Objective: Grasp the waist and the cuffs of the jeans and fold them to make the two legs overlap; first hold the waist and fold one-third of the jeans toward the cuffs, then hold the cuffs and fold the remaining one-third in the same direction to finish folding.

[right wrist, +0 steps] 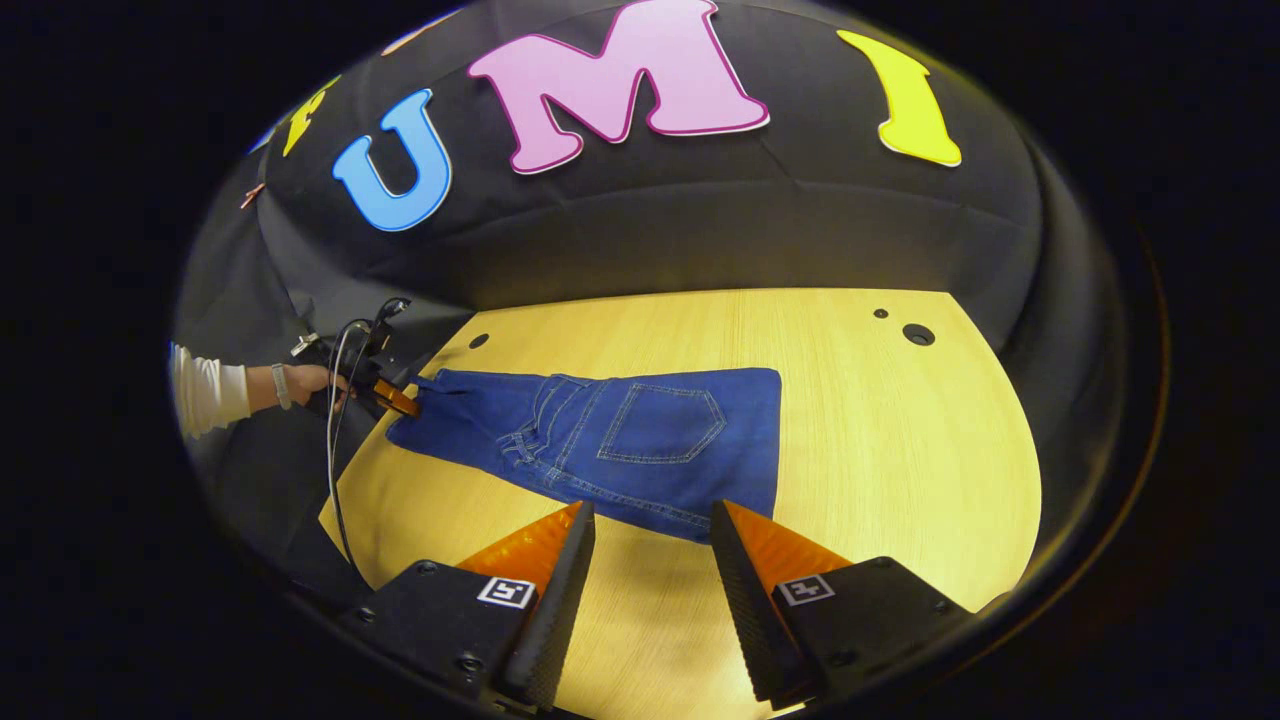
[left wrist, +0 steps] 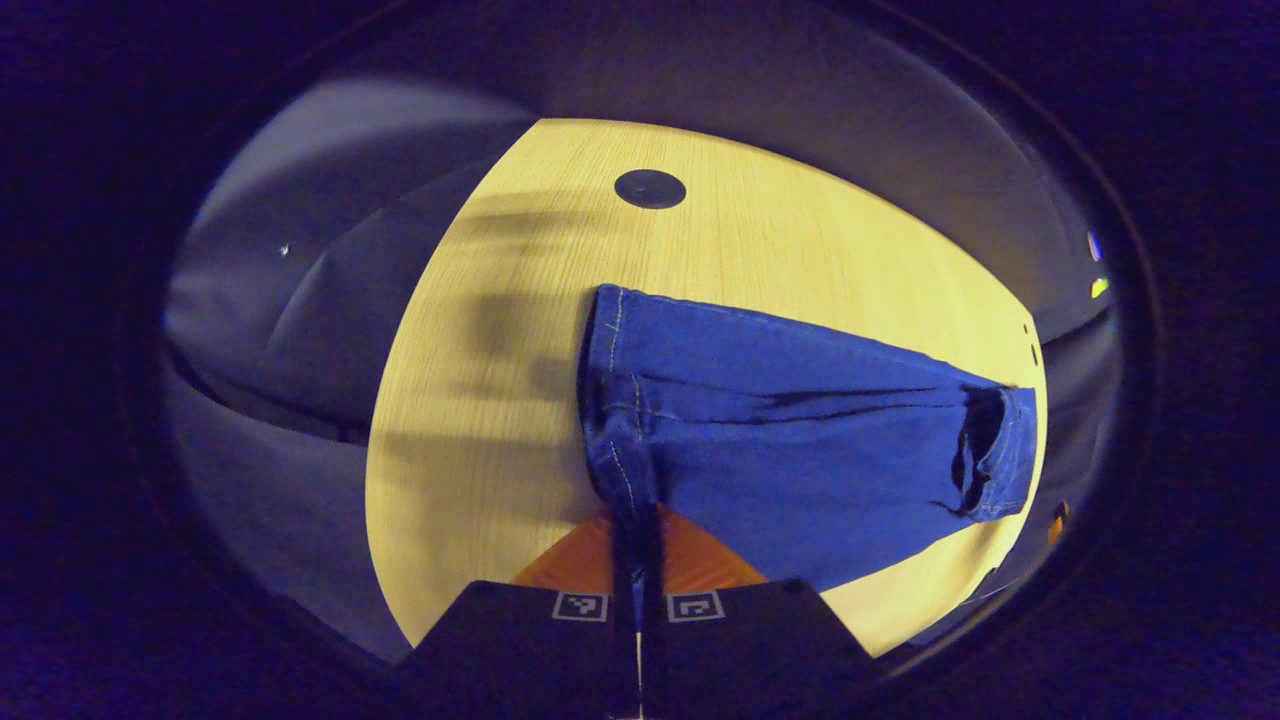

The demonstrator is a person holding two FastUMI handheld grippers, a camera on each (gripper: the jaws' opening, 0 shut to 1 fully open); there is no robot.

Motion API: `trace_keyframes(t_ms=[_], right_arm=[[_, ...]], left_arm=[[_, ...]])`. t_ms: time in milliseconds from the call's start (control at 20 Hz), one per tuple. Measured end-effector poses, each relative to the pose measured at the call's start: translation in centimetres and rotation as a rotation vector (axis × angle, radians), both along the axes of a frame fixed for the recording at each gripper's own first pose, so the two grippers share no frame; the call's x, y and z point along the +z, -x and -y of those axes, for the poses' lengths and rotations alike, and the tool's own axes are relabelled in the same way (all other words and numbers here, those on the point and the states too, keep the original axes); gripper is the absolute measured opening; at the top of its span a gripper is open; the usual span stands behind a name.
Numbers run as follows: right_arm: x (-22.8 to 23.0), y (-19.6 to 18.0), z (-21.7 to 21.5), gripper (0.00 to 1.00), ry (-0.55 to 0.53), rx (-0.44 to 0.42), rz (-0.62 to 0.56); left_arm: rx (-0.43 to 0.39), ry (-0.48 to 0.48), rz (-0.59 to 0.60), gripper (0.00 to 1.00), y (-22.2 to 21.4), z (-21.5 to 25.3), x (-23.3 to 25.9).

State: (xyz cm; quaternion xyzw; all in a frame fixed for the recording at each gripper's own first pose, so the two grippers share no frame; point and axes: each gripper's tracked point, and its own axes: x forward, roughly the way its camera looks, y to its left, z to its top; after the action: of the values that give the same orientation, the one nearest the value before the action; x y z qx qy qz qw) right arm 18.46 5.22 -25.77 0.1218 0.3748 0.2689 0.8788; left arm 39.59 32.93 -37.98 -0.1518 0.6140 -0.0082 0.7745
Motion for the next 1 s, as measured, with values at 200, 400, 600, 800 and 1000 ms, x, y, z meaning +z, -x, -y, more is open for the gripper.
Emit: trace_keyframes(t_ms=[200,400,600,800,1000], right_arm=[[0.6,-0.1,0.2,0.72,-0.021,-0.008,0.004],[1.9,-0.6,0.7,0.72,-0.055,-0.03,0.024],[3.1,-0.2,1.8,0.72,-0.067,-0.038,0.055],[3.7,0.4,3.7,0.72,-0.071,-0.065,0.078],[3.8,1.6,6.7,0.72,-0.075,-0.123,0.082]], left_arm=[[-0.01,0.167,0.067,0.07,0.1,4.3,7.9],[-0.069,0.291,0.195,0.06,-1.7,11.0,17.2],[-0.2,0.357,0.301,0.06,-3.9,19.9,23.3],[-0.298,0.445,0.331,0.06,-6.3,31.0,26.2],[-0.439,0.425,0.31,0.06,-7.9,41.8,23.7]])
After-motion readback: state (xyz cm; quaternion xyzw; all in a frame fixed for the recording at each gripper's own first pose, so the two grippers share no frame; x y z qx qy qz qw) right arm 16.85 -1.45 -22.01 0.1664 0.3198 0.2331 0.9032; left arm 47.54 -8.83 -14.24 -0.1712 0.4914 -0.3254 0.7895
